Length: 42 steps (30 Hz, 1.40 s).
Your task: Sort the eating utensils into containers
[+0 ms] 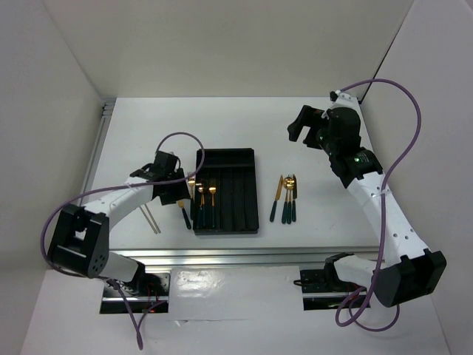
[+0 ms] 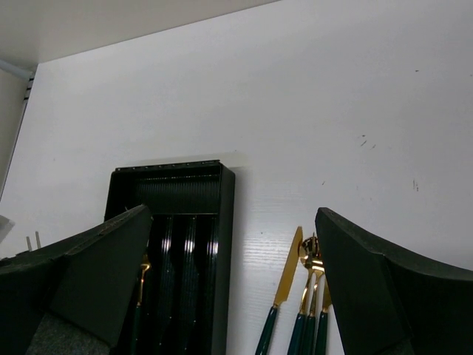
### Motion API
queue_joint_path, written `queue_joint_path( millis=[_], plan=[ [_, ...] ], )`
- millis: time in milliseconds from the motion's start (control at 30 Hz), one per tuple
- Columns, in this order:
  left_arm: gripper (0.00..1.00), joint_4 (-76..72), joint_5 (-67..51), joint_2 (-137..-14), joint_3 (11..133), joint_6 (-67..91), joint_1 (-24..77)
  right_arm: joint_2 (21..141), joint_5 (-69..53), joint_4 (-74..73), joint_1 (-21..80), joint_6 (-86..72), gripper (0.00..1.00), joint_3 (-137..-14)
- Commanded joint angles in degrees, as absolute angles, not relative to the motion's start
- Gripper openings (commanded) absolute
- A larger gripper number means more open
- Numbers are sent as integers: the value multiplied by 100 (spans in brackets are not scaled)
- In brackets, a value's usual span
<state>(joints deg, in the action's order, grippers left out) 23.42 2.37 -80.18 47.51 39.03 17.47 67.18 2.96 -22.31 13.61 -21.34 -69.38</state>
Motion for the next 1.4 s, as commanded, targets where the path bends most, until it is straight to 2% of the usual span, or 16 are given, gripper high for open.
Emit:
queue_joint_path(
  millis=[0, 500, 700, 800, 1000, 1200, 1367],
  plan=[
    [61, 2215, 571, -8358, 4869, 3894, 1802, 6583, 298, -2250, 1336, -2082, 100, -7040],
    [57, 2259, 800, -9342, 5423, 3894, 2540, 6583, 404, -2373, 1336, -2188, 100, -6917],
    [47, 2548, 1159, -9703, 5589, 4122, 2715, 6583, 404, -2426, 1336, -2188, 100, -6864],
    [38, 2549, 1160, -9852, 5520, 4183, 2716, 6583, 457, -2426, 1336, -2188, 100, -6864],
    [0, 2602, 1160, -10019, 5520, 4289, 2716, 6530, 457, -2426, 1336, -2188, 100, -6803],
    [0, 2907, 1414, -9774, 5467, 4472, 2716, 6530, 457, -2426, 1336, -2188, 100, -6751],
    [0, 3137, 1573, -8975, 5467, 4544, 2664, 6582, 343, -2364, 1336, -2241, 100, -6636]
  ],
)
